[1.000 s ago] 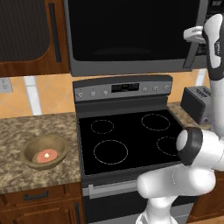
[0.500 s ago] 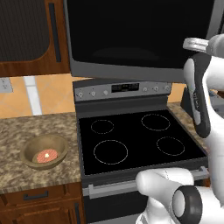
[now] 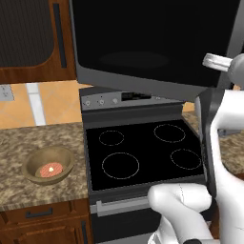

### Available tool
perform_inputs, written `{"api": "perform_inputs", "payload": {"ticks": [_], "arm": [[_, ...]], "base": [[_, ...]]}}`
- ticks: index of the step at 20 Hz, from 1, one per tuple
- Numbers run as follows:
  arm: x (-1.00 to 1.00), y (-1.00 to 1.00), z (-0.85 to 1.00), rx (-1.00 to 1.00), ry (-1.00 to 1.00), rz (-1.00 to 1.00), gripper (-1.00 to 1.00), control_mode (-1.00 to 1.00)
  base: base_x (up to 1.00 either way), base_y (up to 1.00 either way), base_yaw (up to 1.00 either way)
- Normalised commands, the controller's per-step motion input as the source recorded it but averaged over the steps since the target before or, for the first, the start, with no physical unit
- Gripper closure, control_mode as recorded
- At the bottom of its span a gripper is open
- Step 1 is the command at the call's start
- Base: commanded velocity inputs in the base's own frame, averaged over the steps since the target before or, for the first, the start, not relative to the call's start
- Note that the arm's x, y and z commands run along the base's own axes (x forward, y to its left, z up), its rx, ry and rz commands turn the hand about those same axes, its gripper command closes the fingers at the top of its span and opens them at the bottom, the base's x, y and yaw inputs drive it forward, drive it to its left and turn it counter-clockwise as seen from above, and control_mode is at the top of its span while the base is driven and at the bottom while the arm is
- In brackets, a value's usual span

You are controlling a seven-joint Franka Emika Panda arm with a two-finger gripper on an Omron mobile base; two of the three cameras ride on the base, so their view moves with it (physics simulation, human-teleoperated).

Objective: Open the microwave, place the bowl with waffle inside the microwave, then close the microwave door and turn it on.

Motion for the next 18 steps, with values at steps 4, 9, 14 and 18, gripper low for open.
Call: {"api": "perform_inputs", "payload": {"ticks": [4,9,14,18], "arm": [[-0.98,0.25,-0.44,-0.05,0.07,0.0,1.0,-1.0],[-0.6,0.27,-0.41,-0.08,0.12,0.02,1.0,-1.0],[-0.42,0.69,-0.36,-0.09,0.13,0.01,1.0,-1.0],[-0.01,0.93,-0.57,-0.13,0.13,0.0,1.0,-1.0]], "base": [[0.0,0.0,0.0],[0.0,0.0,0.0],[0.0,0.0,0.0],[0.0,0.0,0.0]]}}
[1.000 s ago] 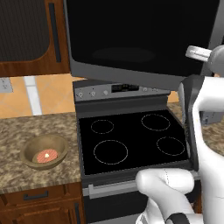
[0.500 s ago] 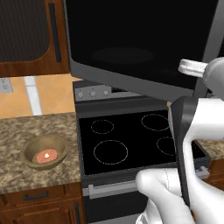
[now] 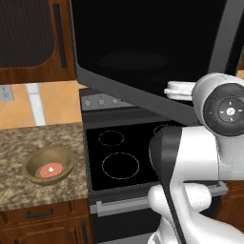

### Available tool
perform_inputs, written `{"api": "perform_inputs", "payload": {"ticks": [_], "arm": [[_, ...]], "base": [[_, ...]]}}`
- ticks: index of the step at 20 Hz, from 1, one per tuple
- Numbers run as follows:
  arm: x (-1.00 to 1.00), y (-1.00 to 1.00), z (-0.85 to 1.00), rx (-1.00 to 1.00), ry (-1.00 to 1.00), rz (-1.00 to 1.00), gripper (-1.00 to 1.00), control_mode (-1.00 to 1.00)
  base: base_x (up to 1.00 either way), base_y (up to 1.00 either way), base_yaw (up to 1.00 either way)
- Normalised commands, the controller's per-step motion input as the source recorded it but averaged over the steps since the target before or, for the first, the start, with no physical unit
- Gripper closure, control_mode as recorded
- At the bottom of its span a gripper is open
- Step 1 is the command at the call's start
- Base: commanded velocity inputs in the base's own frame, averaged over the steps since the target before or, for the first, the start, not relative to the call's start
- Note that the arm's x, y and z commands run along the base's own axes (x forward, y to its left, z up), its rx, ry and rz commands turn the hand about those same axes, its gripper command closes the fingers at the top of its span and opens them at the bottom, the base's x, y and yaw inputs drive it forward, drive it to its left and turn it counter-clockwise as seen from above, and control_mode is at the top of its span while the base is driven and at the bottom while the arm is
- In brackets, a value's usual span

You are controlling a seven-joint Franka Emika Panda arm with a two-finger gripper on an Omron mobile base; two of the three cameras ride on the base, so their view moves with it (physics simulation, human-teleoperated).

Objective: Open the microwave, place the bowl with waffle inside the microwave, then close the microwave door and turn it on.

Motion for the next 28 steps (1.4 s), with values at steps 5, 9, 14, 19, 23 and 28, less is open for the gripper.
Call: {"api": "perform_inputs", "payload": {"ticks": [5,9,14,19,23,28], "arm": [[0.04,0.82,-0.36,-0.14,0.05,-0.01,1.0,-1.0],[0.18,0.78,-0.31,-0.12,0.0,-0.05,1.0,-1.0],[0.13,0.64,-0.26,-0.04,0.0,-0.05,-1.0,-1.0],[0.0,0.23,-0.09,0.0,0.0,-0.09,-1.0,-1.0],[-0.22,0.03,-0.04,-0.04,-0.02,0.0,-1.0,-1.0],[-0.07,0.0,-0.21,-0.14,-0.39,-0.08,-1.0,-1.0]], "base": [[0.0,0.0,0.0],[0.0,0.0,0.0],[0.0,0.0,0.0],[0.0,0.0,0.0],[0.0,0.0,0.0],[0.0,0.0,0.0]]}}
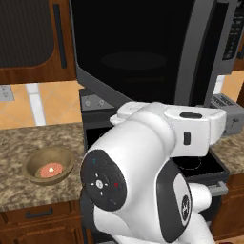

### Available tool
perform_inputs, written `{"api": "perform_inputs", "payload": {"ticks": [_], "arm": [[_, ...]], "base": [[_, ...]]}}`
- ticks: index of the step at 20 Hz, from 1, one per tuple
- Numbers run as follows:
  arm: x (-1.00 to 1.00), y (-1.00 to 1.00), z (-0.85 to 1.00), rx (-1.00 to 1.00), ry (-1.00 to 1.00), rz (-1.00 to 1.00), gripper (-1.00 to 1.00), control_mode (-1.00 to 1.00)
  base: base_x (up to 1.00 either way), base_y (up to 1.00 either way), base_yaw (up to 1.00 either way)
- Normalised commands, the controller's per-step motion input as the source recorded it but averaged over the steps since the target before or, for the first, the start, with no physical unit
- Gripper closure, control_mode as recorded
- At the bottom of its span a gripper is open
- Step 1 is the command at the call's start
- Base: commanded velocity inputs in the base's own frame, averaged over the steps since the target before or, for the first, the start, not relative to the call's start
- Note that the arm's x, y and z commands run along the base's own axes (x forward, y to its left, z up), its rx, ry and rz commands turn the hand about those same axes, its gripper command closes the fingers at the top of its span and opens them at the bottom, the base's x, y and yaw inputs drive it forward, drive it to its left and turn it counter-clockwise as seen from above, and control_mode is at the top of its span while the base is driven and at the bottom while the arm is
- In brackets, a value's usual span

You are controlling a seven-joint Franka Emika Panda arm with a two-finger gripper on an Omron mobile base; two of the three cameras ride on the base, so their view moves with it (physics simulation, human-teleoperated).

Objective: Open the microwave, place the bowl with waffle inside the microwave, then close the microwave door and turn it on.

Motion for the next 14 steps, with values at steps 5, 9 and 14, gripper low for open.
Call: {"api": "perform_inputs", "payload": {"ticks": [5,9,14], "arm": [[-0.31,-0.01,-0.08,-0.07,-0.52,-0.11,-1.0,-1.0],[-0.71,-0.25,0.22,0.01,-0.09,0.05,-1.0,-1.0],[-0.71,-0.58,0.11,0.13,0.09,0.47,-1.0,-1.0]], "base": [[0.0,0.0,0.0],[0.0,0.0,0.0],[0.0,0.0,0.0]]}}
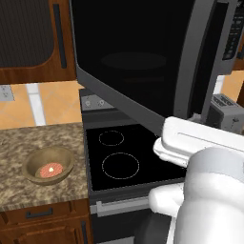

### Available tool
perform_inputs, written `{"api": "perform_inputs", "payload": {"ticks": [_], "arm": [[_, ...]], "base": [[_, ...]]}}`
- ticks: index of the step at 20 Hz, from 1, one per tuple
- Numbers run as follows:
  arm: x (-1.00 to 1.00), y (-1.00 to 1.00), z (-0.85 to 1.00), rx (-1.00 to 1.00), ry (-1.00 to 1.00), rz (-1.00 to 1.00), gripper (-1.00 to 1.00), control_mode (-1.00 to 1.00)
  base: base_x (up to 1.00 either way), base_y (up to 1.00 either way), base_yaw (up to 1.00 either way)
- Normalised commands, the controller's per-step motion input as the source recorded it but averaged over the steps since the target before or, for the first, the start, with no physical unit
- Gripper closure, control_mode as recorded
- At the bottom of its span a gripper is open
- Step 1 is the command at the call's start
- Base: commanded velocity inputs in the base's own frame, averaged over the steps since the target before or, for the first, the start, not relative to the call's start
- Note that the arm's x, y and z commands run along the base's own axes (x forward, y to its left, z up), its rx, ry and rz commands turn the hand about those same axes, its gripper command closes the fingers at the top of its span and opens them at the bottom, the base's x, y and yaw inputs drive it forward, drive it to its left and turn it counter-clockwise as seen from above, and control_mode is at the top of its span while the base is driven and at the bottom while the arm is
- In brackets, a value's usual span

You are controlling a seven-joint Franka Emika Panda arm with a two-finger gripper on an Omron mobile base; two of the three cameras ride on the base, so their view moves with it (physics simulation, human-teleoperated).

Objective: Open the microwave, place the bowl with waffle inside the microwave, then close the microwave door and turn it on.

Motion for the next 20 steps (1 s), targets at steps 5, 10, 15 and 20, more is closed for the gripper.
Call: {"api": "perform_inputs", "payload": {"ticks": [5,10,15,20], "arm": [[-0.74,-0.32,0.0,0.2,0.04,0.68,-1.0,-1.0],[-0.22,-0.11,0.0,0.31,0.12,0.74,-1.0,-1.0],[0.2,-0.16,-0.07,0.36,0.18,0.68,-1.0,-1.0],[0.63,-0.42,-0.22,0.29,0.16,0.57,-1.0,-1.0]], "base": [[0.0,0.0,0.0],[0.0,0.0,0.0],[0.0,0.0,0.0],[0.0,0.0,0.0]]}}
